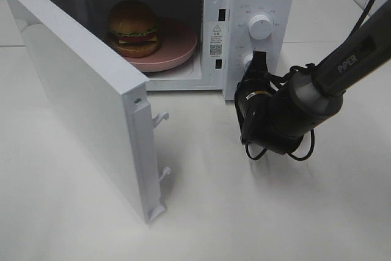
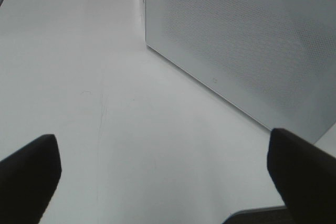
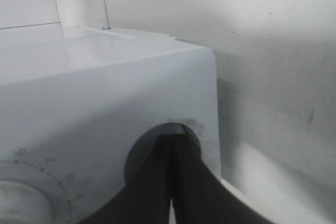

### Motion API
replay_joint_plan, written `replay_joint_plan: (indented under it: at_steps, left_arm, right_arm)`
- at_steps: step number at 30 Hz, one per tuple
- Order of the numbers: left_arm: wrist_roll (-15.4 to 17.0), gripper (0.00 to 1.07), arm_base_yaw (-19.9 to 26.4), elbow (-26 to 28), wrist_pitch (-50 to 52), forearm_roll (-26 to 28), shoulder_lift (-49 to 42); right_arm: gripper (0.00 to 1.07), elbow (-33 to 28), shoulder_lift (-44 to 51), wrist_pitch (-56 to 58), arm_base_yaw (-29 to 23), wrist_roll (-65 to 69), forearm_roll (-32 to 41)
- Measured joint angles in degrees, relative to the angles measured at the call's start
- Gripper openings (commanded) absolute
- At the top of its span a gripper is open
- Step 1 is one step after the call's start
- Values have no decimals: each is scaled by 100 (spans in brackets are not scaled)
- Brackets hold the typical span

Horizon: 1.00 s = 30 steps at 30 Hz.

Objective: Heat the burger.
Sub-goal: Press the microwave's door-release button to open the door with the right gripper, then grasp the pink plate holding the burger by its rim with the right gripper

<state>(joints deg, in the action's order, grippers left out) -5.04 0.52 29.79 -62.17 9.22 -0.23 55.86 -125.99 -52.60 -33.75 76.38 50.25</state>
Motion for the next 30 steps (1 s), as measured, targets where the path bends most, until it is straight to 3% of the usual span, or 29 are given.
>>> replay_joint_plan:
  at_steps: [8, 21, 30]
  left_arm:
    - [0, 100, 0, 0, 0, 0, 0]
    - [0, 100, 0, 0, 0, 0, 0]
    - [0, 100, 0, 0, 0, 0, 0]
  right_arm:
    - [0, -57, 155, 229, 40, -52, -6]
    - [0, -682, 974, 670, 149, -160, -447]
    - [0, -1301, 1811, 1633, 166, -1329, -481]
